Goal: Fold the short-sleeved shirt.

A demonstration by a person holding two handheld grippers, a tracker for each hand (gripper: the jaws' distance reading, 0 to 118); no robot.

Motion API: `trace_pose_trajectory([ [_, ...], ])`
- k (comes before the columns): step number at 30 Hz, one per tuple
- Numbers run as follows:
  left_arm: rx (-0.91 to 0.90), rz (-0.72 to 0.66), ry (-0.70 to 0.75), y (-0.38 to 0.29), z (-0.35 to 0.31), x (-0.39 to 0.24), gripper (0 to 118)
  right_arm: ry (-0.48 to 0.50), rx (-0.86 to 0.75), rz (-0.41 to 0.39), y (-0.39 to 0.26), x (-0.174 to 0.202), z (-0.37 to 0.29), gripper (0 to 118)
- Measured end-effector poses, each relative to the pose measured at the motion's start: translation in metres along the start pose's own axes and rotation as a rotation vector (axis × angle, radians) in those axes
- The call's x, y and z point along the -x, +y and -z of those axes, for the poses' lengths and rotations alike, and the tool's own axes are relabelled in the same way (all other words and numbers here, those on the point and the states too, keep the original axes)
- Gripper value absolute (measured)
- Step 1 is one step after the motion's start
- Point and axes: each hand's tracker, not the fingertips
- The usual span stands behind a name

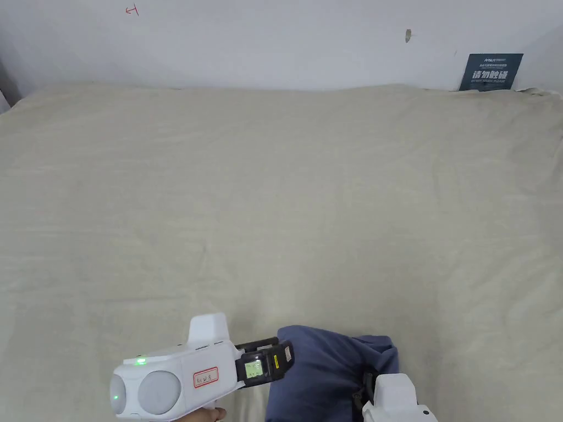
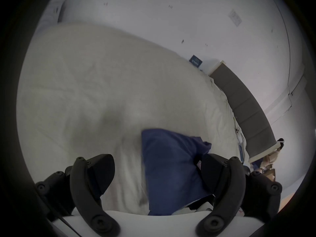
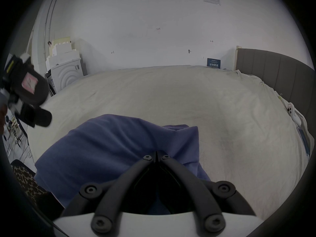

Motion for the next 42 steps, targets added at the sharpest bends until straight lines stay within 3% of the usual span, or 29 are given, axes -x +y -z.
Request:
trace_pose_trajectory([
  [7, 0.194, 0.014, -0.011, 0.008, 0.05, 0.01, 103, 0.001, 0.003, 0.016, 0.0, 0.0, -0.001, 0],
  [11, 0.257, 0.032, -0.081, 0.01, 0.068, 0.01, 82, 0.003, 0.003, 0.013, 0.0, -0.001, -0.001, 0],
  [14, 0.302, 0.017, -0.107, 0.011, 0.076, 0.018, 53, 0.006, 0.003, 0.016, 0.0, -0.002, -0.002, 0],
  [21, 0.297, 0.002, -0.123, 0.009, 0.077, 0.022, 24, 0.024, 0.018, 0.019, 0.007, -0.004, -0.003, 0],
  [25, 0.248, 0.07, -0.12, 0.012, 0.063, 0.007, 20, 0.059, 0.047, 0.038, 0.027, -0.014, -0.011, 0],
  [31, 0.189, 0.097, -0.139, 0.044, 0.029, 0.008, 19, 0.067, -0.114, 0.036, 0.084, -0.034, -0.048, 0],
  [42, 0.077, 0.14, 0.135, 0.116, -0.071, 0.108, 19, 0.058, -0.377, -0.029, 0.198, -0.039, -0.119, 0],
])
